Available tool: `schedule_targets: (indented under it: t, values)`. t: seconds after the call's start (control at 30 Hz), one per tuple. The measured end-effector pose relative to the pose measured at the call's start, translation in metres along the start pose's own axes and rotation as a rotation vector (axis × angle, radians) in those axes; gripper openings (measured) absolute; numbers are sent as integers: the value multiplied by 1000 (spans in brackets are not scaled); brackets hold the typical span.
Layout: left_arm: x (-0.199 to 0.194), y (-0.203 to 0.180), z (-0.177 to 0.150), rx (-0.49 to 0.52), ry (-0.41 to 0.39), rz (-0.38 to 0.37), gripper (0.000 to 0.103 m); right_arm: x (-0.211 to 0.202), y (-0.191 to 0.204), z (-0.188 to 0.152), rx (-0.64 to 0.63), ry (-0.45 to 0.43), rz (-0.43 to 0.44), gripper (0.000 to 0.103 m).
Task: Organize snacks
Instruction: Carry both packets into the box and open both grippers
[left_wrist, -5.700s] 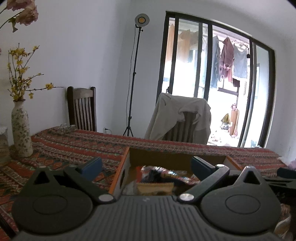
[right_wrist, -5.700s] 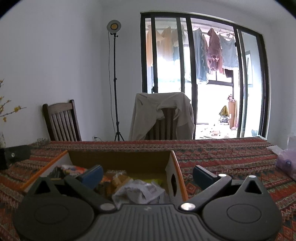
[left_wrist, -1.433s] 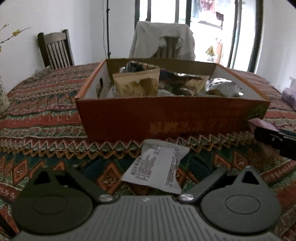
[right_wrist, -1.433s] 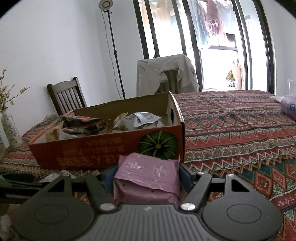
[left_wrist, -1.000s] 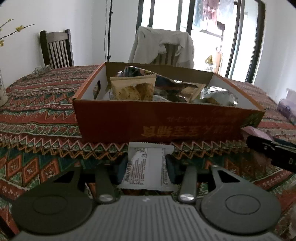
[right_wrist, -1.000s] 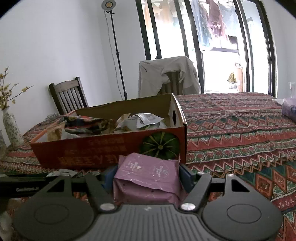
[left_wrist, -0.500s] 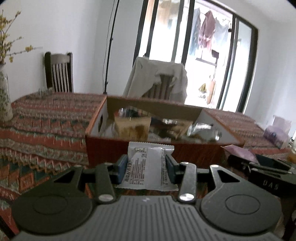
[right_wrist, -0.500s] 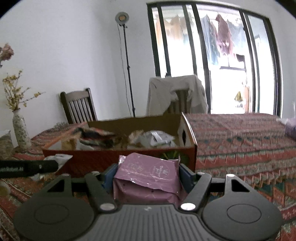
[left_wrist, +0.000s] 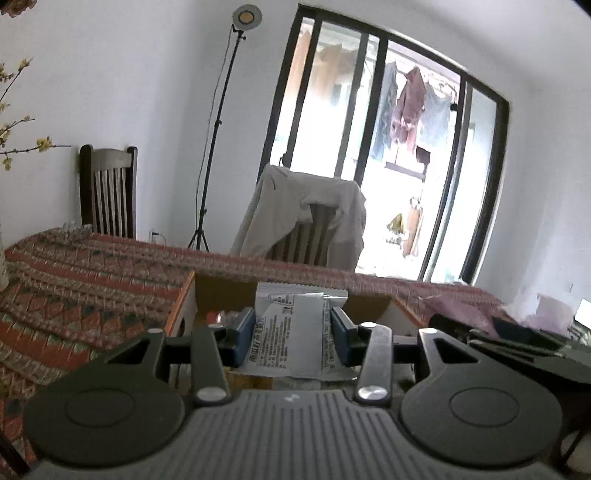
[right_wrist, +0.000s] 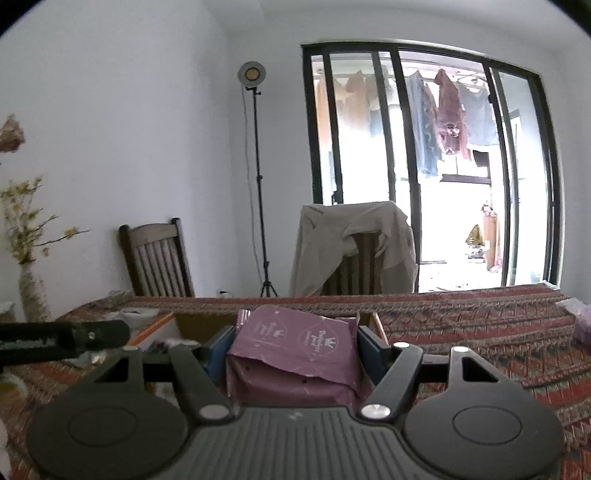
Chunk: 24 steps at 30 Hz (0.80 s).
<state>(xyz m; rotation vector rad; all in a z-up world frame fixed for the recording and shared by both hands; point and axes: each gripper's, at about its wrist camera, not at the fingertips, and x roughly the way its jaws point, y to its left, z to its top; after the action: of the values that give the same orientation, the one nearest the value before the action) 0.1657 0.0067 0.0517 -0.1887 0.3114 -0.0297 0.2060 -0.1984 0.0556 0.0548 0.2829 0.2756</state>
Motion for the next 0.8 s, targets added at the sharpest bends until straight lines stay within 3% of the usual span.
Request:
schedule_targets:
  t: [0.17,0.33,0.63,0.67,0.7,0.73,0.8]
  values:
    - [31,3,15,-29,-18,46,45,34,1,11,11,8,-30,69]
    - [62,17,15,-71,-14,108,45,62,0,-3,29,18,-54,69]
    - [80,27,-3,-32,22,95,45,80,-6,-24,25,82,-31,71]
    - [79,28,-4,-33,19,100,48,81,-6,-26,21,92,-32,72]
    - [78,29,-4,-38,13,102,64,82,-6,-27,24,103,-34,76]
    - [75,31,-5,-51,-4,108,89,82,-7,-28,30,108,-31,80]
    - [68,33,-7,-69,-57,128,103,81,-9,-31,42,120,-17,86]
